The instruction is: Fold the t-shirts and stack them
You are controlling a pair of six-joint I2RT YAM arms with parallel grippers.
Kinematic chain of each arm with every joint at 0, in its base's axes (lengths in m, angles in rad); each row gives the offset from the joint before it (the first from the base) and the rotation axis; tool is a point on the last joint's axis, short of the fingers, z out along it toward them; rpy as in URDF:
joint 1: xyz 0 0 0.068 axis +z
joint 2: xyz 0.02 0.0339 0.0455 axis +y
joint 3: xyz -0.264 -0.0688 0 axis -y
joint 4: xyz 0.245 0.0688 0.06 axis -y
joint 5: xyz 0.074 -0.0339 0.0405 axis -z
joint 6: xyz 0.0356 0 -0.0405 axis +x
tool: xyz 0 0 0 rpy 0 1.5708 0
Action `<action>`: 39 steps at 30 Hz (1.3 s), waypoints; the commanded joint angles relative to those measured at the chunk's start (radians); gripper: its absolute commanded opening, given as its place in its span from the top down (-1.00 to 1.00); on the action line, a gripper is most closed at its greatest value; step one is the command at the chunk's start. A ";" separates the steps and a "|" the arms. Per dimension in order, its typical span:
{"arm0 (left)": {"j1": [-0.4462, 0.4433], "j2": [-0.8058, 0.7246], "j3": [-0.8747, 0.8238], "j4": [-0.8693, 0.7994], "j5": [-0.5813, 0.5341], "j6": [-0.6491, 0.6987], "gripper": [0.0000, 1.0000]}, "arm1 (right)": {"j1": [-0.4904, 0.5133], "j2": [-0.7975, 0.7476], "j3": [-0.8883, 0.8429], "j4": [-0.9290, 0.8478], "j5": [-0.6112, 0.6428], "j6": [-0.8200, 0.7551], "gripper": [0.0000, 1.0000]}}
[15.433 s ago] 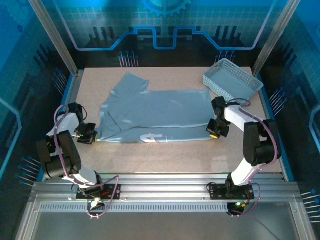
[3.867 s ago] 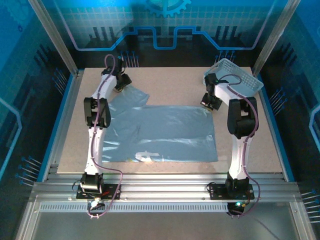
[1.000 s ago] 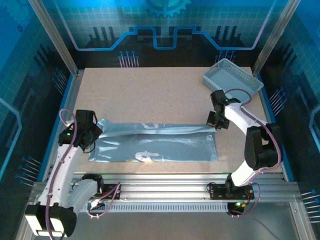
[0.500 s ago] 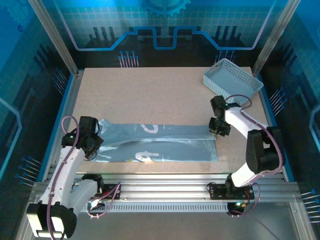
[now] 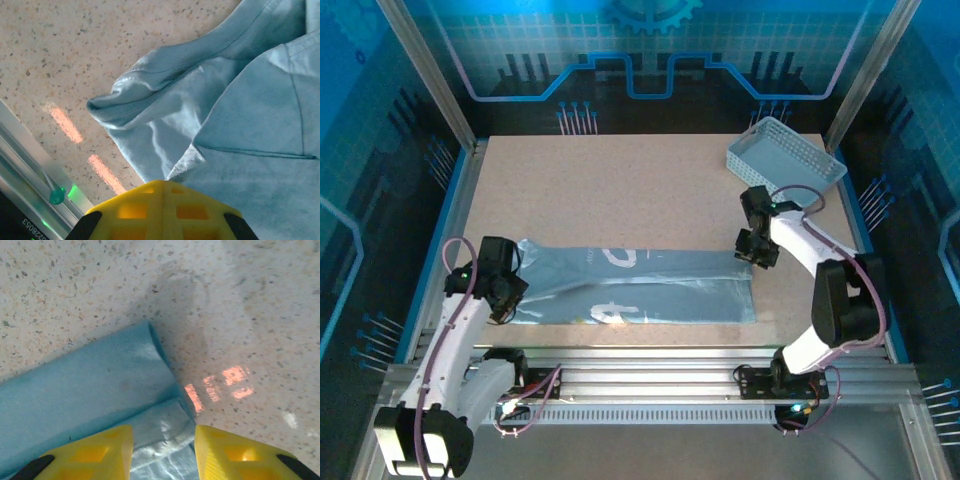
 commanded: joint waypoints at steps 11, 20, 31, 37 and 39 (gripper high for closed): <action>-0.074 0.039 0.084 0.046 0.086 -0.023 0.23 | -0.006 0.128 0.040 -0.116 -0.122 0.113 -0.27; -0.308 0.365 0.193 0.366 0.258 0.040 0.25 | -0.006 0.062 0.000 -0.168 -0.132 0.093 -0.07; -0.457 0.775 0.443 0.485 0.351 0.162 0.26 | -0.005 -0.046 -0.136 -0.189 -0.126 0.074 0.12; -0.532 0.929 0.551 0.436 0.361 0.196 0.36 | -0.008 -0.094 -0.125 -0.212 -0.118 0.084 0.32; -0.544 0.947 0.549 0.402 0.346 0.186 0.43 | -0.007 -0.134 -0.110 -0.217 -0.102 0.098 0.39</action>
